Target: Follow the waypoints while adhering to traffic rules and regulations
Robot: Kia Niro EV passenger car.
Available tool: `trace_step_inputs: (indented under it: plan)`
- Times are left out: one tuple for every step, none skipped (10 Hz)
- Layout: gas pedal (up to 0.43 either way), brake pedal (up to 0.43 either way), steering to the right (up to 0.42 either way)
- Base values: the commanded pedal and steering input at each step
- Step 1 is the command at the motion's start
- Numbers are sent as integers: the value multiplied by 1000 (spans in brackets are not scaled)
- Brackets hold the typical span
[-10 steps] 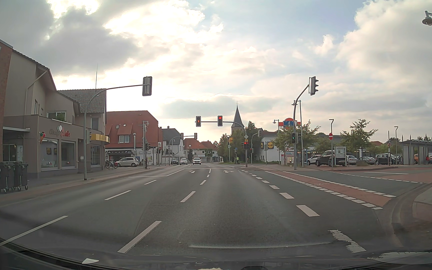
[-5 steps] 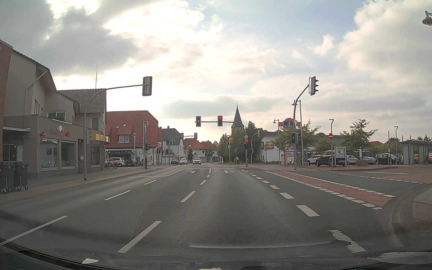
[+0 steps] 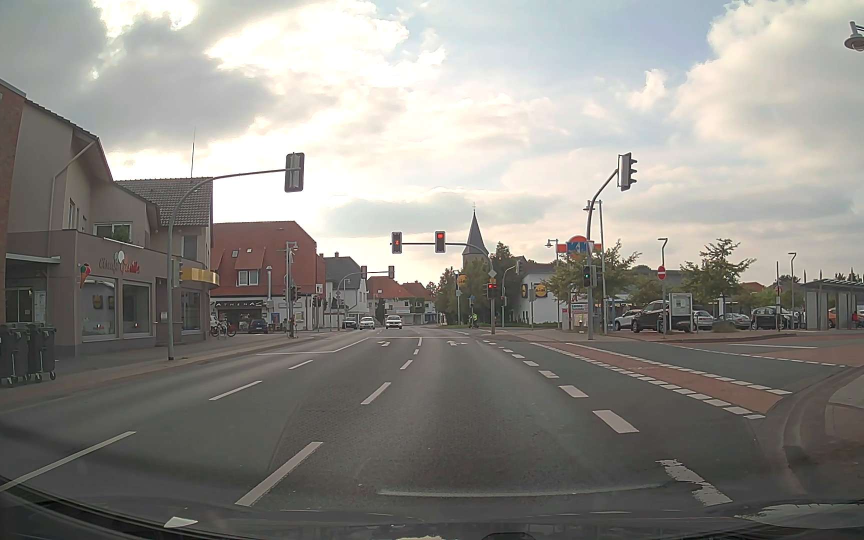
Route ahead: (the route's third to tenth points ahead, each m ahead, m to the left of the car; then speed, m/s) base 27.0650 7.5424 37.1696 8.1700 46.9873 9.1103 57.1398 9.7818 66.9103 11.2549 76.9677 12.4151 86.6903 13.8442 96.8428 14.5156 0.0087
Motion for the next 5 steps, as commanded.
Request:
trace_step_inputs:
  plan:
    - [0,220,-5]
    - [0,220,-5]
    - [0,220,-5]
    - [0,220,-5]
    - [0,220,-5]
